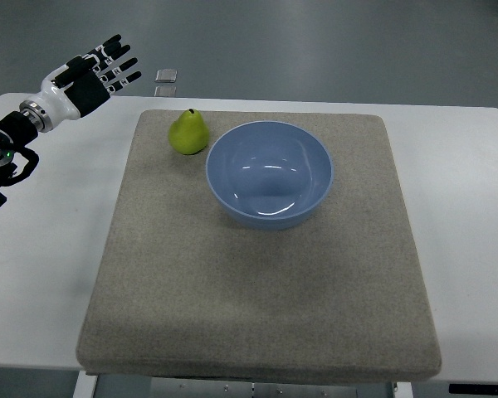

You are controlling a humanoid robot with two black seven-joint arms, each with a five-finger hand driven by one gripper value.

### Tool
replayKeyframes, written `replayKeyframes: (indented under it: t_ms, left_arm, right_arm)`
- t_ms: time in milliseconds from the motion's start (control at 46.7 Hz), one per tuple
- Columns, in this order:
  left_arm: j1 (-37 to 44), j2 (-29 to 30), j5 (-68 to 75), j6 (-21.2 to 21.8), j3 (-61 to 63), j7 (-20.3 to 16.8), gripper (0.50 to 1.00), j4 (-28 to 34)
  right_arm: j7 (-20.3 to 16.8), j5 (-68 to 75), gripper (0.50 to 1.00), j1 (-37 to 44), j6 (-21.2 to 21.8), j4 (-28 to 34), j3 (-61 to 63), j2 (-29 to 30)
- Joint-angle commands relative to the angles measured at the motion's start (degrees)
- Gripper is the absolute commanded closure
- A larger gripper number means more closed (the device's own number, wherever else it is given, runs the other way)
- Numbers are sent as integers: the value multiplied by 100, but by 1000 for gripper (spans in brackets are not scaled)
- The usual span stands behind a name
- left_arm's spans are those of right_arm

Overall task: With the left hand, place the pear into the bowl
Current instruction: 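Move the left hand toward the green pear beside the bowl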

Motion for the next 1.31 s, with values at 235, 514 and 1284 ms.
replayKeyframes:
  t_ms: [235, 514, 1284]
  left_arm:
    - [-26, 34, -1, -2, -13, 3, 504, 10]
    - [-26, 25, 17, -28, 5, -6, 504, 238]
    - [-896, 25, 6738, -19, -4, -1632, 504, 247]
  right_arm:
    - [-1, 0, 576, 0, 0, 0, 0, 0]
    - [-1, 0, 574, 0, 0, 0, 0, 0]
    - [-1, 0, 574, 0, 0, 0, 0, 0]
